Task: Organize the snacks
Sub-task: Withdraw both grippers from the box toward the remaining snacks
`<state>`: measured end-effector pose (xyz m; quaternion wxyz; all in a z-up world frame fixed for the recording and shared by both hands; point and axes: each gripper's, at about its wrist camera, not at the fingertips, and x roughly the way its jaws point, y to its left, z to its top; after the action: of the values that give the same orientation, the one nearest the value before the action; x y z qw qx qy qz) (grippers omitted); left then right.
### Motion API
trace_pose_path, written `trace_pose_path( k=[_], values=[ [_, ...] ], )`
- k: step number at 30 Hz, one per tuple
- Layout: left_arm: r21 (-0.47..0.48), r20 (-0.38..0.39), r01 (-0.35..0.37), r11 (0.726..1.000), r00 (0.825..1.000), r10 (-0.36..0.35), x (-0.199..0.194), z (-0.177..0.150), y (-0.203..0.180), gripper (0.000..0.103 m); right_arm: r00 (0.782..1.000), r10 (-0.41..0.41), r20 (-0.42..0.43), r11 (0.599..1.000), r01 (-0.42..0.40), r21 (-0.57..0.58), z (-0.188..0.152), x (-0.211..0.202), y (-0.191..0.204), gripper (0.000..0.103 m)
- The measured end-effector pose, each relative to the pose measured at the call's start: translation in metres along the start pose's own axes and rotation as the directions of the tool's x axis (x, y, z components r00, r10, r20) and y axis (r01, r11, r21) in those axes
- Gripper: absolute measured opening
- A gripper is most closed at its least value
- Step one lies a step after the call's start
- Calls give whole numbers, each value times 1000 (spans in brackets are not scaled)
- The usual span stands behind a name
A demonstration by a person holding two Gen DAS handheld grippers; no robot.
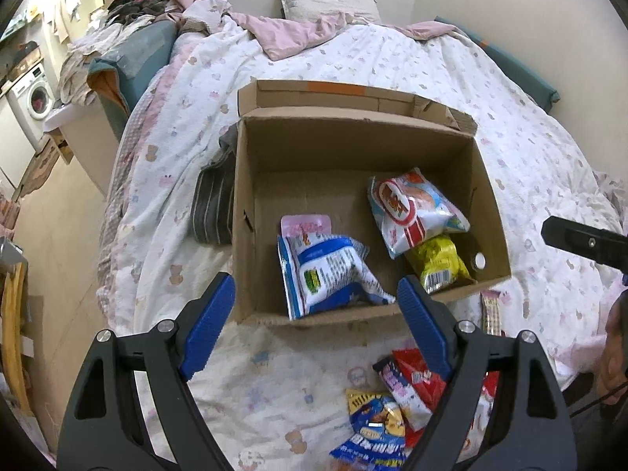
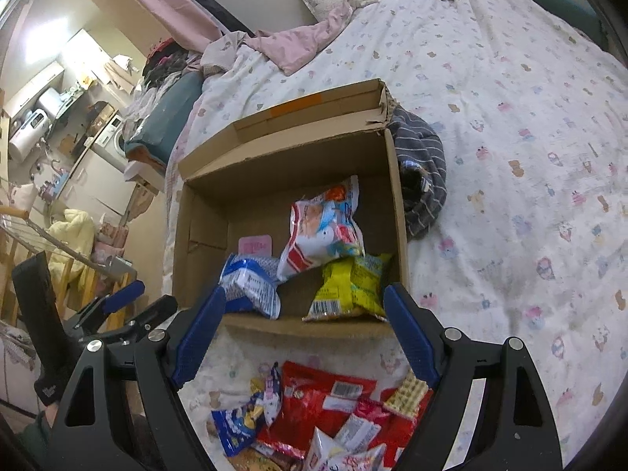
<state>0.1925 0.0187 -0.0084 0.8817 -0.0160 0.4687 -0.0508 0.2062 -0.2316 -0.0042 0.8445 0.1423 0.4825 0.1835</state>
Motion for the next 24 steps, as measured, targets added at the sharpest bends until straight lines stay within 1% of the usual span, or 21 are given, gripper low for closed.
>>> trace_pose_path(
  k=[3,7,10,15,17,18,20,22,24],
  values=[
    [7,-3,-23,1000,1000,23,-4,-6,2,83,1000,-15,-4,1000,15,-13,-8,-4,1,85],
    [-22,-9,-21,1000,1000,21,-10,-14,8,83,1000,-17,-1,1000,17,-15,-20,-12,-2,85],
    [-27,-26,-33,999,999,32,-10,-22,11,82,1000,8,-1,1000,-8,-3,-29,-16,-4,85],
    [-83,-78,-19,996,997,12,-6,-35,19,83,1000,3,-18,1000,-3,5,-43,-18,-9,85],
    [-95,-110,-18,995,994,7,-1,-38,20,83,999,-5,-33,1000,5,17,-48,-16,-13,85],
    [-95,-138,-17,995,990,4,5,-41,20,83,999,-11,-48,1000,12,28,-50,-13,-16,85],
    [-97,-209,-11,995,978,-10,18,-47,19,82,997,-9,-79,998,14,66,-54,-8,-24,85],
    [-125,-266,22,992,962,-55,29,-56,16,82,994,-13,-106,994,25,108,-59,-5,-31,85],
    [-107,-315,55,993,945,-86,35,-63,8,82,990,-22,-137,990,41,135,-63,-1,-38,85]
  ],
)
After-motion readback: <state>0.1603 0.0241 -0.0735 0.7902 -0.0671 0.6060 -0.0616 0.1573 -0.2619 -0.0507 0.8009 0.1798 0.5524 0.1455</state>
